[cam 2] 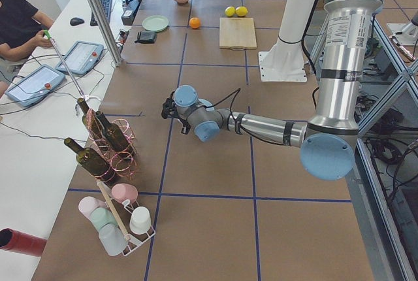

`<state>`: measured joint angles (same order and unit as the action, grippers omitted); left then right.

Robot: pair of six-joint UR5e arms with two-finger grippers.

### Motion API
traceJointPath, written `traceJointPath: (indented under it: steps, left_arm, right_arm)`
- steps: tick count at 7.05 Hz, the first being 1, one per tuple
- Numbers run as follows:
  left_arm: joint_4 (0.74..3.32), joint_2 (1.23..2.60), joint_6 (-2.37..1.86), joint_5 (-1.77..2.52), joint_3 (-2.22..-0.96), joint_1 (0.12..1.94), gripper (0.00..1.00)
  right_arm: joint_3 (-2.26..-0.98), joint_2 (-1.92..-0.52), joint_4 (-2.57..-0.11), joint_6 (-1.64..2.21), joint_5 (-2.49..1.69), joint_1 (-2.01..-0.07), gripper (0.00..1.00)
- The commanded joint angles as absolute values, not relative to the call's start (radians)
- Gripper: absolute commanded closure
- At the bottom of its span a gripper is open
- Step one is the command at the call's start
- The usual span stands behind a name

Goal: Pick orange to plate
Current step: 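Slide the white plate to center with left gripper while right arm reaches out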

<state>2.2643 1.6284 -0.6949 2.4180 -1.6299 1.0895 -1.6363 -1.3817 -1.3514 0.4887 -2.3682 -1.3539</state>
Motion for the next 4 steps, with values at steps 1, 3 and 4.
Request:
traceJointPath:
  steps: [1, 3, 4]
  left_arm:
    - [2.104, 1.729, -0.719, 2.457, -1.666, 1.118, 1.0]
    - [2.033, 1.889, -1.012, 2.454, -1.657, 1.056, 1.0]
    - [2.033, 1.961, -1.193, 2.394, -1.657, 0.955, 1.0]
  right_arm:
    - [-1.637, -1.361, -1.35, 0.546, -2.367, -1.327, 0.0]
    - [-1.652, -1.348, -1.348, 0.639, -2.353, -1.263, 0.0]
    - [-1.675, -1.348, -1.339, 0.682, -2.339, -1.229, 0.0]
